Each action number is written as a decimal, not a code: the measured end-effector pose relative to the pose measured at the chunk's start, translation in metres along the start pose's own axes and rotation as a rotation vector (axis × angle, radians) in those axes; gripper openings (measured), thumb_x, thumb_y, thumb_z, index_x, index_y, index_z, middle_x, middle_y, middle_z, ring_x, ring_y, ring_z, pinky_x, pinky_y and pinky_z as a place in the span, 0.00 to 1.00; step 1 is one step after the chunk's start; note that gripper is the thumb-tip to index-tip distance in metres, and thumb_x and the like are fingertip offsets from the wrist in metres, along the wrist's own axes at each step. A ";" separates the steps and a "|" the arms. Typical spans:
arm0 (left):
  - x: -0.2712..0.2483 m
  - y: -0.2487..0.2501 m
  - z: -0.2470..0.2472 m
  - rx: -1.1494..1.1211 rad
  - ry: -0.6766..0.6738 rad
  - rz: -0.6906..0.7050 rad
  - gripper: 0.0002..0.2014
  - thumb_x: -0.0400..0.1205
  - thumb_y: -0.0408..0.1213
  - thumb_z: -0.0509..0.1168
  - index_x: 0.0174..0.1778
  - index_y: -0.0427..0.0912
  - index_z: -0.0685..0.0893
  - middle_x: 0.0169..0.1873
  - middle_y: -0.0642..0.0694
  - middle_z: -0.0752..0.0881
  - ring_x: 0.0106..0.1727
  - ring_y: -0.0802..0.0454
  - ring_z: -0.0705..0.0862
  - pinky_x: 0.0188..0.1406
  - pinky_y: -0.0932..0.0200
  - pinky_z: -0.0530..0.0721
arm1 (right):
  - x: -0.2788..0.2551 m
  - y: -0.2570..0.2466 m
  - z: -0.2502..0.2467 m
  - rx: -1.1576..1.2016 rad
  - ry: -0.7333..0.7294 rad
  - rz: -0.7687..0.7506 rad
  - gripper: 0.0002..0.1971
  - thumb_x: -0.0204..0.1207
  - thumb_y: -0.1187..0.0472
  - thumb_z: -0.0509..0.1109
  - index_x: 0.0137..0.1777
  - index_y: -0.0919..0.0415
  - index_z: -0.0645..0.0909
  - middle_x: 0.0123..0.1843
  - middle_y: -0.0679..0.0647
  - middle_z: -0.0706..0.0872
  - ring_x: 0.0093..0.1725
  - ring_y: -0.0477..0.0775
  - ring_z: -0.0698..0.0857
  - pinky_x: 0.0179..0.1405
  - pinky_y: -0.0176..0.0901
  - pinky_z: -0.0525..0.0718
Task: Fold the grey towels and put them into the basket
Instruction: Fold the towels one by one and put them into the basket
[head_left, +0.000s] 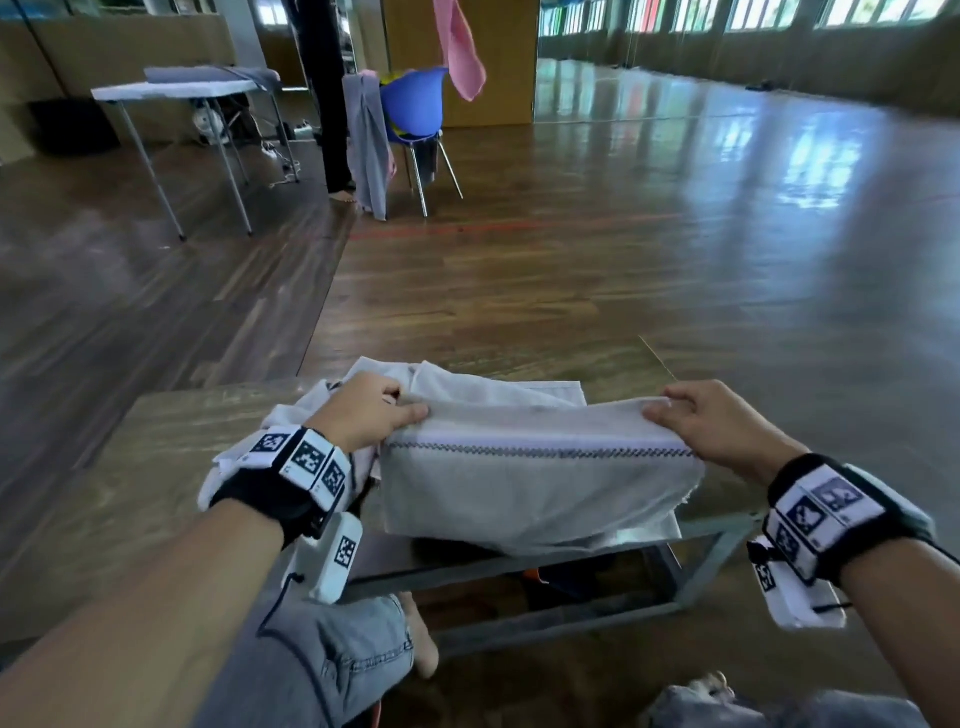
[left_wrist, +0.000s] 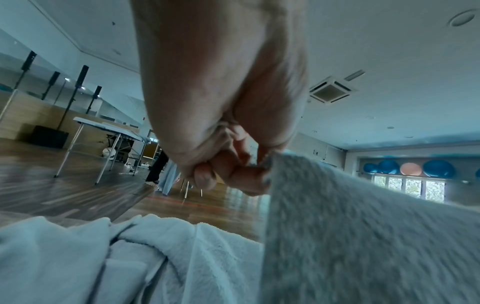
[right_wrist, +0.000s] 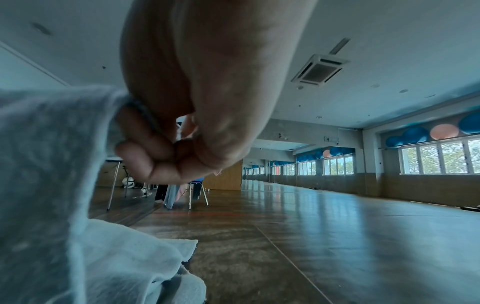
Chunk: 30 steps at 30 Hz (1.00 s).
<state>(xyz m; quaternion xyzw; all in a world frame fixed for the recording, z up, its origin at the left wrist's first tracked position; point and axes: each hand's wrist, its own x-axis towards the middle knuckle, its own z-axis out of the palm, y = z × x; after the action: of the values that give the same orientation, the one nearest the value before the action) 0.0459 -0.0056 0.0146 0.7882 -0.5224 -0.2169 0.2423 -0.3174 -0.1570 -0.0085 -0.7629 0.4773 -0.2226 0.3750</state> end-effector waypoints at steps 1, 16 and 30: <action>0.015 0.000 0.002 -0.019 0.027 -0.026 0.21 0.78 0.46 0.75 0.28 0.41 0.73 0.26 0.45 0.71 0.29 0.50 0.72 0.29 0.56 0.64 | 0.015 0.001 0.006 -0.028 0.042 -0.011 0.09 0.81 0.53 0.74 0.43 0.58 0.89 0.37 0.54 0.92 0.35 0.52 0.90 0.37 0.50 0.87; 0.221 -0.052 0.086 0.179 0.096 -0.092 0.24 0.80 0.42 0.74 0.23 0.41 0.70 0.22 0.44 0.74 0.27 0.48 0.73 0.24 0.55 0.64 | 0.223 0.072 0.092 -0.376 -0.028 0.013 0.04 0.75 0.56 0.79 0.41 0.52 0.88 0.41 0.57 0.89 0.43 0.56 0.84 0.42 0.37 0.74; 0.151 -0.023 0.047 -0.139 0.296 0.067 0.09 0.73 0.38 0.81 0.31 0.45 0.87 0.26 0.53 0.86 0.27 0.57 0.82 0.26 0.68 0.78 | 0.146 0.015 0.066 -0.149 0.233 -0.117 0.07 0.73 0.63 0.81 0.38 0.51 0.89 0.36 0.46 0.91 0.40 0.46 0.88 0.35 0.27 0.77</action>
<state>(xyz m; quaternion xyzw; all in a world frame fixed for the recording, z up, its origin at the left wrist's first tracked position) 0.0883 -0.1456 -0.0497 0.7749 -0.4909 -0.1260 0.3777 -0.2148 -0.2679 -0.0643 -0.7841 0.4875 -0.2952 0.2456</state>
